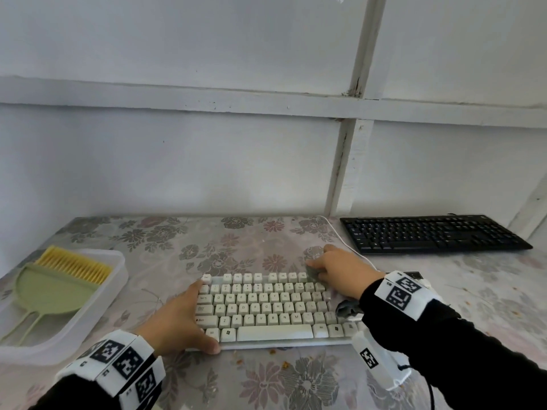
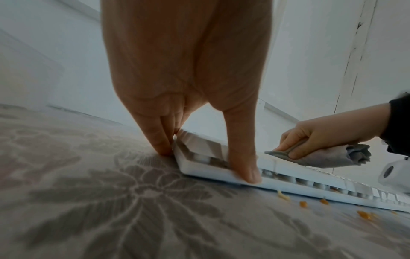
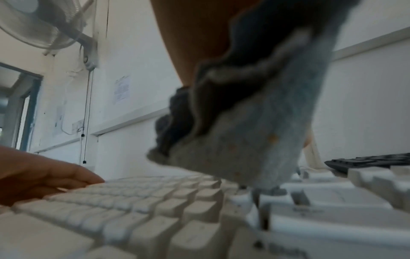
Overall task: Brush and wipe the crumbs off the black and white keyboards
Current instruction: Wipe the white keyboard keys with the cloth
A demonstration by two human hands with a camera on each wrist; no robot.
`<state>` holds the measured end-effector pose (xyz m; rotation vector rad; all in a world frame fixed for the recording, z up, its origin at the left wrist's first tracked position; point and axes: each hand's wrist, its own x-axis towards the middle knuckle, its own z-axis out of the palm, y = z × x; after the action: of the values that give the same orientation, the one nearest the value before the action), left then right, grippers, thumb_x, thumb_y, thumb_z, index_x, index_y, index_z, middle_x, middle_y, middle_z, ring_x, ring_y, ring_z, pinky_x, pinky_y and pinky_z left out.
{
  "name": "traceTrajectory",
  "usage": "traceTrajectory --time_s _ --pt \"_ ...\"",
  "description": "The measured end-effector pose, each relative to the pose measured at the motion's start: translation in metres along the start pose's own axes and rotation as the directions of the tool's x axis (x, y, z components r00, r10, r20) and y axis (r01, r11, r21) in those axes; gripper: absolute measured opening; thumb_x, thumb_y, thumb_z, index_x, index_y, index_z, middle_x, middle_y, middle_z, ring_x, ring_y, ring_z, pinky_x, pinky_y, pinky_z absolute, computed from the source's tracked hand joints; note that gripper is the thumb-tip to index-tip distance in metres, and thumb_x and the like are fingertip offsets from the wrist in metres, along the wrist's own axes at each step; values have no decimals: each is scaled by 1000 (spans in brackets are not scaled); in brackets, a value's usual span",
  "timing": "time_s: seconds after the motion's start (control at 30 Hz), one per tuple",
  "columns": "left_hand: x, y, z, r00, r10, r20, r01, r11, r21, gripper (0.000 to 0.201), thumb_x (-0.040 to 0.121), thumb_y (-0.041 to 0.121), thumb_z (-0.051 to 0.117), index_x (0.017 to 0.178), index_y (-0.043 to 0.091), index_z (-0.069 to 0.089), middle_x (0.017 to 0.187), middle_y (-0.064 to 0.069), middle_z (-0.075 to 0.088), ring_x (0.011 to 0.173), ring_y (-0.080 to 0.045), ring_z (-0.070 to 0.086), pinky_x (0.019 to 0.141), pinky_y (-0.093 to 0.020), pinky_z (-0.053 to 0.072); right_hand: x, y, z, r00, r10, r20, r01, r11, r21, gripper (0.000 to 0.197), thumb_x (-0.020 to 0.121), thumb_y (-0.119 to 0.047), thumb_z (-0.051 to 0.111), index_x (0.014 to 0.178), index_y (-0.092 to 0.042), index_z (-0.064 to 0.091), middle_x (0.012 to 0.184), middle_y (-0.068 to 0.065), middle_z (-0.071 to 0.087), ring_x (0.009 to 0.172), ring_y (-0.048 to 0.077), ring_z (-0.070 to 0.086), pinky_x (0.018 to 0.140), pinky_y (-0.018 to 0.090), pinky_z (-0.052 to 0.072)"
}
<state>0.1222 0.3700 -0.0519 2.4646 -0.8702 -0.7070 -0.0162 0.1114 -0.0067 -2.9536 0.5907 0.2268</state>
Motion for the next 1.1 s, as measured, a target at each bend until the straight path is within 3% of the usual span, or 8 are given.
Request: traceTrajectory --time_s 0.3,0.4,0.53,0.67,0.77,0.87,0.97,1.1 --pt "-5 4 -2 1000 -1 4 1 1000 -15 123 54 34 87 147 25 7 140 4 41 120 -13 43 103 -25 34 -12 16 19 996 -30 -86 21 994 -103 28 94 -4 44 112 -15 63 118 8 44 104 30 51 74 28 34" --pt "-6 6 -2 1000 0 7 0 1000 -19 123 54 33 88 147 25 8 140 4 41 118 -12 44 103 -25 34 -15 31 17 997 10 -79 -18 995 -99 23 92 -5 46 91 -20 64 100 3 38 98 28 55 66 25 37" --pt "-8 8 -3 1000 -4 8 4 999 -33 121 55 31 88 147 27 9 138 4 43 108 -9 43 101 -24 35 -20 46 15 996 12 -87 -25 989 -148 26 91 -7 50 110 -18 64 94 -2 30 85 23 51 70 25 36" --pt "-9 9 -3 1000 -8 8 8 998 -56 121 54 29 88 147 26 11 137 5 44 109 -9 43 100 -24 35 -28 60 9 993 78 -90 -89 988 -124 17 92 -6 48 91 -12 63 92 0 34 87 26 57 69 25 37" --pt "-10 9 -3 1000 -9 13 9 998 -60 121 55 28 88 147 26 10 136 5 43 108 -8 43 98 -22 35 -28 68 9 992 81 -101 -95 985 -145 22 95 -13 46 104 -11 65 95 3 38 81 23 52 57 19 32" --pt "-9 9 -3 1000 -11 19 12 998 -62 122 54 30 88 147 26 9 137 5 43 109 -8 42 100 -23 34 -25 74 9 980 166 -112 -180 974 -135 24 94 -9 46 104 -14 68 94 2 38 81 23 56 67 24 42" --pt "-9 8 -4 1000 -9 17 10 998 -65 122 54 30 88 147 27 9 136 6 44 108 -8 43 100 -23 35 -22 67 3 973 210 -91 -217 973 -79 23 95 -9 44 101 -11 67 93 2 35 78 22 46 73 26 38" --pt "-8 7 -4 1000 -3 19 5 996 -85 122 53 29 89 147 26 11 133 7 45 110 -8 44 98 -22 35 -14 30 -1 988 81 -133 -74 996 58 23 96 -24 49 90 -12 68 93 -4 35 79 18 51 79 24 43"
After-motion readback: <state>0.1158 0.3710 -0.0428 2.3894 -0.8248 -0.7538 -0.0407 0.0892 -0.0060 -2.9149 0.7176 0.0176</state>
